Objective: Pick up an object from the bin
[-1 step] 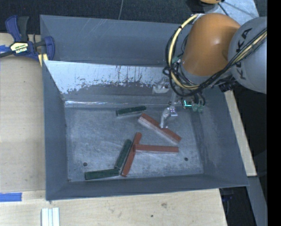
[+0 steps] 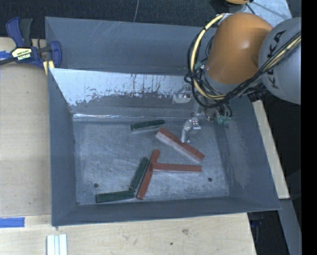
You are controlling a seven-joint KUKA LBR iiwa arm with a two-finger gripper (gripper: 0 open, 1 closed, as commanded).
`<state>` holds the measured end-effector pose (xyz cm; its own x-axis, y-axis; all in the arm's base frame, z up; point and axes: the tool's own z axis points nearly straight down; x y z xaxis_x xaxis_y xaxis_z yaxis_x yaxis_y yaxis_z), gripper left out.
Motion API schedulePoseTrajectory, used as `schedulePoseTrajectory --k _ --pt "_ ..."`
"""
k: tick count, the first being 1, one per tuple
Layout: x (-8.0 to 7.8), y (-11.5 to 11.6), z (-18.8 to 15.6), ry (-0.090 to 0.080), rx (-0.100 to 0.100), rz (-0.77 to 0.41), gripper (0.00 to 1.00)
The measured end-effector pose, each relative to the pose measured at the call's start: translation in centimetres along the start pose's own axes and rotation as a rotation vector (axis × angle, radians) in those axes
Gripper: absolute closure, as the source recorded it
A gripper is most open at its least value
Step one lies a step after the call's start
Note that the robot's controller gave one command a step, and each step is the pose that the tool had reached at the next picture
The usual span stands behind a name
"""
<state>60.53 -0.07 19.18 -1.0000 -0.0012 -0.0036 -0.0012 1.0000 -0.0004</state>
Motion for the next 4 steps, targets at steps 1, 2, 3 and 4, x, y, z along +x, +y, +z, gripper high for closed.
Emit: schedulePoseTrajectory --k 1,2,3,4 --pt "5.6 0.6 5.7 -0.001 -0.001 0.126 0.0" --pt "9.7 1.1 7.6 0.003 0.0 0.018 0.0" --pt "10.2 3.2 6.8 0.0 -0.001 0.131 0.0" --pt "11.2 6.1 9.1 0.003 0.0 -0.091 0.0"
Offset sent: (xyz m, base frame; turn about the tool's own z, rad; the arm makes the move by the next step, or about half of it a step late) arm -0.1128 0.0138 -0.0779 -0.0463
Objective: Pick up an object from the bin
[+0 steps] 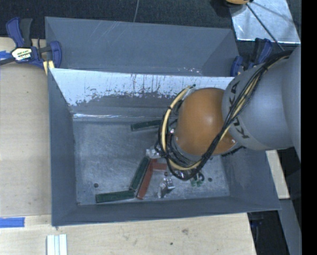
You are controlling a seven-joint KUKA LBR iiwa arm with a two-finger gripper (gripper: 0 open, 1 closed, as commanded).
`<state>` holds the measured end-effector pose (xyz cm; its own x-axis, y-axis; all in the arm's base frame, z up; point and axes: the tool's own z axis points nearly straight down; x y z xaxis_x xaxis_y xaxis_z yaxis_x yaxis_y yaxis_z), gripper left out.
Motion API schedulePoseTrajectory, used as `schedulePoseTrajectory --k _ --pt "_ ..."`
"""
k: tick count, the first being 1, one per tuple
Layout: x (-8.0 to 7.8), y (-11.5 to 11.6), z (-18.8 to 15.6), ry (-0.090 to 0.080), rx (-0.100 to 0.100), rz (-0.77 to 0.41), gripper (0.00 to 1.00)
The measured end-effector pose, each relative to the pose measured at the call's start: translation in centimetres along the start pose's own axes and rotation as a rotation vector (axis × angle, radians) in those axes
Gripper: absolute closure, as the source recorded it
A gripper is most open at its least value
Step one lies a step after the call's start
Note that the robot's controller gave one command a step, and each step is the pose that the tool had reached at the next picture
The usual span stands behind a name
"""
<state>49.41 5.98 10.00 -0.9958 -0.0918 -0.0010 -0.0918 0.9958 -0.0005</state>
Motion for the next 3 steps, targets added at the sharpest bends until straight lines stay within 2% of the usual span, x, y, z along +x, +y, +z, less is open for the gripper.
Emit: schedulePoseTrajectory --k 1,2,3 --pt "-1.01 4.75 2.3 -0.02 0.002 -0.093 1.0" --pt "-1.01 4.75 2.3 -0.02 0.002 -0.092 1.0" --pt "-0.84 4.73 1.87 -0.013 0.002 -0.092 1.0"
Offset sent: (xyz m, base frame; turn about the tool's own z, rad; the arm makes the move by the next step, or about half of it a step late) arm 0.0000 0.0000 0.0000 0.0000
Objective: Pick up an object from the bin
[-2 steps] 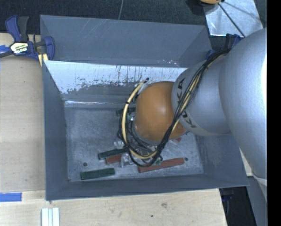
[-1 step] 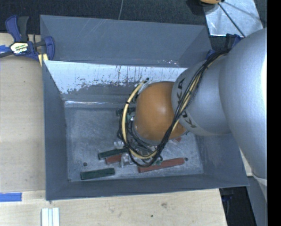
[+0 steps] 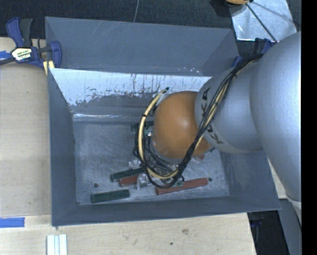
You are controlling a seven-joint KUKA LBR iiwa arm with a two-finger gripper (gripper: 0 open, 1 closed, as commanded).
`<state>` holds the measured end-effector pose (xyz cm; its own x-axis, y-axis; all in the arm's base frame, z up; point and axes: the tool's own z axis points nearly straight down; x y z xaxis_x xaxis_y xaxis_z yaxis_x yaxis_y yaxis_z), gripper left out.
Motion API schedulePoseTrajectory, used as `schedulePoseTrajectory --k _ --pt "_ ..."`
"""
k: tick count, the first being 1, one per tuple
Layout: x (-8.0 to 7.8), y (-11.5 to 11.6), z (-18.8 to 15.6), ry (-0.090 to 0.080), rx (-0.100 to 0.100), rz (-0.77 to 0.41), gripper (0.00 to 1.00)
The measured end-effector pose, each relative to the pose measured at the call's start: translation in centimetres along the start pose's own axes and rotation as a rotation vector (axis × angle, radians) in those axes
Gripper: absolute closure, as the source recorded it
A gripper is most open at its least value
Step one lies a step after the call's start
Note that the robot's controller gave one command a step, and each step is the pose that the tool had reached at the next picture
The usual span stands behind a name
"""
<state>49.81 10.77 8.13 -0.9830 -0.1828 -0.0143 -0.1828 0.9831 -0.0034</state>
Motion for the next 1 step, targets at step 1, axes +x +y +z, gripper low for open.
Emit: schedulePoseTrajectory --k 1 --pt "0.25 0.09 -1.66 0.014 -0.002 -0.002 1.0"
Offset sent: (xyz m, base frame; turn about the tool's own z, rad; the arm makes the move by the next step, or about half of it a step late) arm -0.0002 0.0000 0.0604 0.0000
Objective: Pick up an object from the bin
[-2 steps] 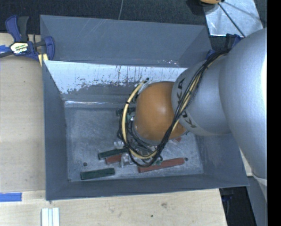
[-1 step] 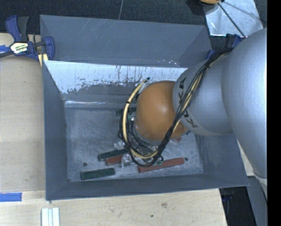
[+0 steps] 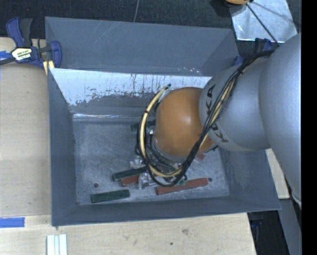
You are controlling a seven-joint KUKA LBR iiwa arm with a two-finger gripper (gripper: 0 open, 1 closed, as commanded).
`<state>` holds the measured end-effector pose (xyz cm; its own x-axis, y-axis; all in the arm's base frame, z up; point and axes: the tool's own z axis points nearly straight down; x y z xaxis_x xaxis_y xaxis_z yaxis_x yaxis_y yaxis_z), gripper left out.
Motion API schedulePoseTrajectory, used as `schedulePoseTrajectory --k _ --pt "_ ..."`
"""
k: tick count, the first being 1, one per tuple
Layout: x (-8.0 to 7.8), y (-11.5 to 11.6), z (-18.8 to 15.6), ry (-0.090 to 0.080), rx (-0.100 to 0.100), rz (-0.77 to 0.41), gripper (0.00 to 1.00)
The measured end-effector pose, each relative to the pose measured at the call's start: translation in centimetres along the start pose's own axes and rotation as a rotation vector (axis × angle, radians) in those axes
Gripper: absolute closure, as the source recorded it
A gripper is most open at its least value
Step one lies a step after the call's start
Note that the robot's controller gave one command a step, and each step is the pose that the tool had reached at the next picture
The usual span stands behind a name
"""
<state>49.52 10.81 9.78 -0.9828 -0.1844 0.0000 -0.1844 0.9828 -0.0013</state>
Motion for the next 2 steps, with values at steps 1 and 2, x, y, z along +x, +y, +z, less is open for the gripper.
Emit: schedulePoseTrajectory --k 1,2 --pt "-0.1 0.0 -1.4 -0.003 -0.001 0.0 1.0" --pt "-0.2 0.0 -2.5 -0.004 -0.001 0.0 1.0"
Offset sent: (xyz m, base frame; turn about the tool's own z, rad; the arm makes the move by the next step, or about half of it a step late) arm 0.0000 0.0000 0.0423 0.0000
